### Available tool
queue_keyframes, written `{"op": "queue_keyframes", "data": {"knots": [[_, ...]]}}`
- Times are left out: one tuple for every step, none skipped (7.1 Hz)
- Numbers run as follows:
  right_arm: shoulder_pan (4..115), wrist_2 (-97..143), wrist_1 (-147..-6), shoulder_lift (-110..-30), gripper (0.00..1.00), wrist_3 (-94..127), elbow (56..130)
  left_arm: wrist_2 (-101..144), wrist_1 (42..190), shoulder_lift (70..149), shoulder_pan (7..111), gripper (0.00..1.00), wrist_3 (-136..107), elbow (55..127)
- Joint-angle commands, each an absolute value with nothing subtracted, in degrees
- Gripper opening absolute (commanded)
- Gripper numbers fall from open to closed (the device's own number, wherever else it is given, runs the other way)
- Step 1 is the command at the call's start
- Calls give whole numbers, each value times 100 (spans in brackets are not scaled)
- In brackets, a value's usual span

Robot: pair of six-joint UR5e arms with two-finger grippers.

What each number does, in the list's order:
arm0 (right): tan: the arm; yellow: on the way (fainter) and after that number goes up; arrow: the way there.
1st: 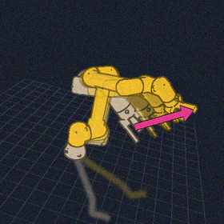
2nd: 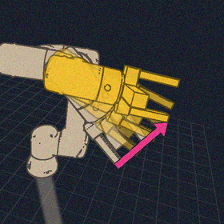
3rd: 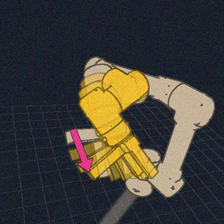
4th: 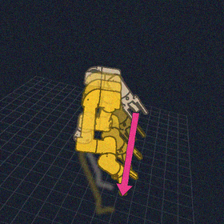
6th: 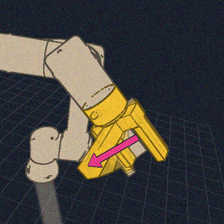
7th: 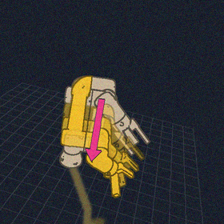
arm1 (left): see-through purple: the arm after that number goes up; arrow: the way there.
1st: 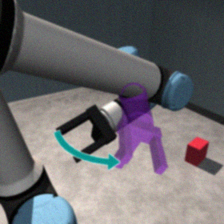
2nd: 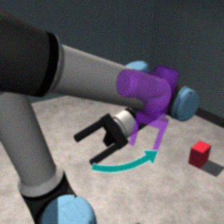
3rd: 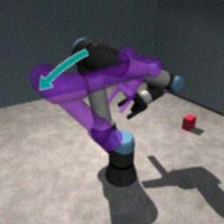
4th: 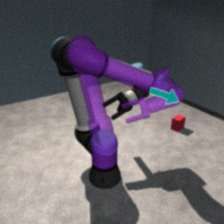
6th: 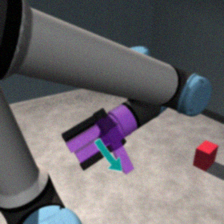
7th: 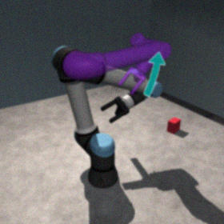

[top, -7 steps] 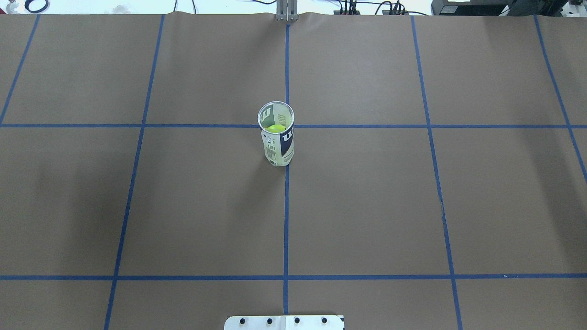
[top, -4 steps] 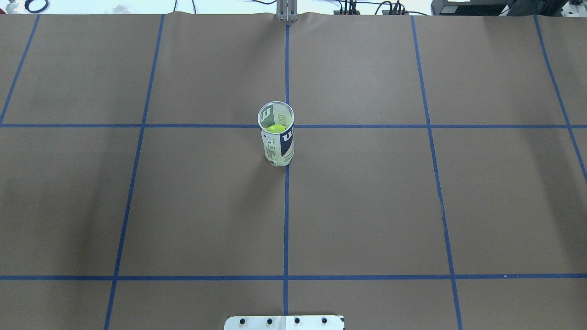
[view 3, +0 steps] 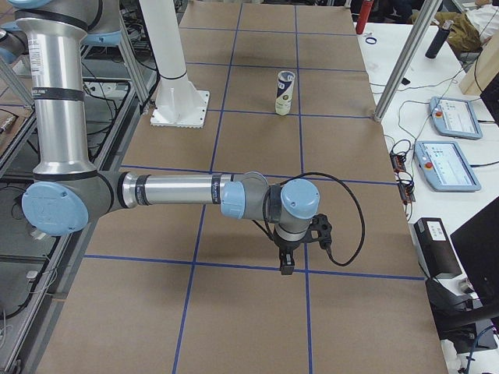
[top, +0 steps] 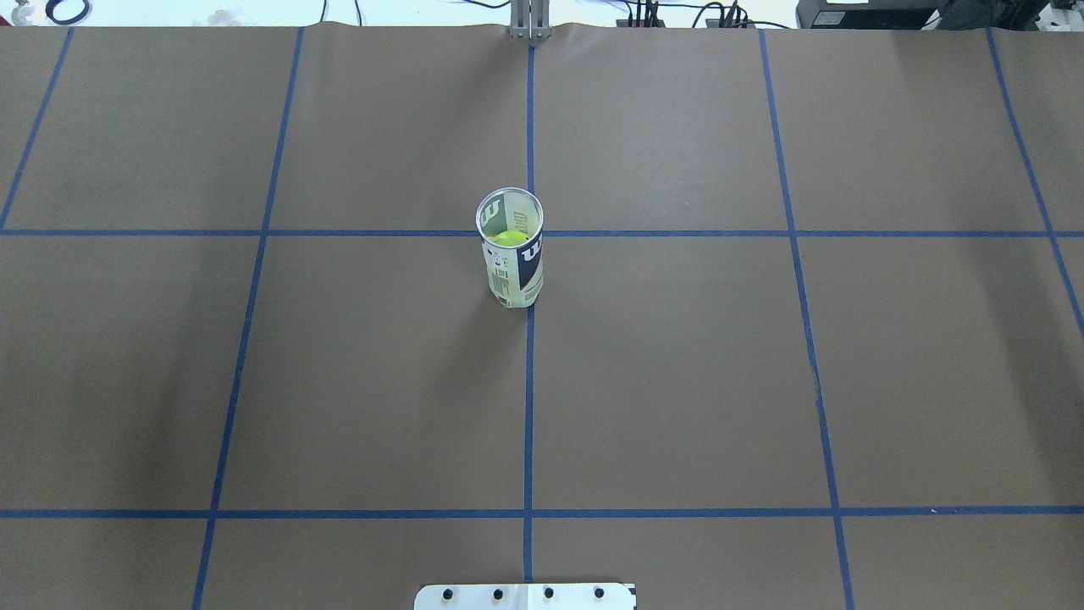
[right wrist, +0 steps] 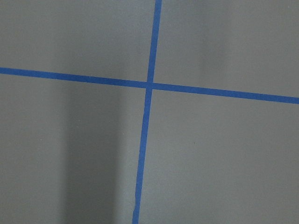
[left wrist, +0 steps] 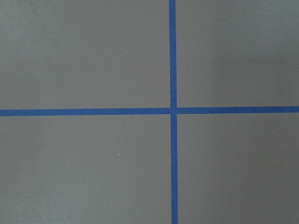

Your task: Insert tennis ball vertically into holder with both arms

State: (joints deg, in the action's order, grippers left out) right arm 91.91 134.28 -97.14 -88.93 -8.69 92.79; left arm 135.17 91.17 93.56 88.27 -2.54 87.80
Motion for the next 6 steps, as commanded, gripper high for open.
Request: {"op": "queue_keyframes", "data": {"knots": [[9281,13508,-9712,-8877,99,-861,9281,13518,9079,9352,8833,100,-255,8807],[9307,13648,-9721,-8886,99,-861,9273,13526,9079,9352,8833,100,-255,8807],[9360,13684,-9712,-8947,99,-870,9272,13526,9088,9360,8833,100,-255,8807],[9404,13728,-9721,-9008,99,-870,9264,13526,9088,9360,8833,100,-255,8807],[9422,13781,-9712,-9035,99,-870,9264,13526,9088,9352,8833,100,-255,8807],[9439,13790,-9712,-9035,99,-870,9264,13526,9088,9352,8833,100,-255,8807]]}}
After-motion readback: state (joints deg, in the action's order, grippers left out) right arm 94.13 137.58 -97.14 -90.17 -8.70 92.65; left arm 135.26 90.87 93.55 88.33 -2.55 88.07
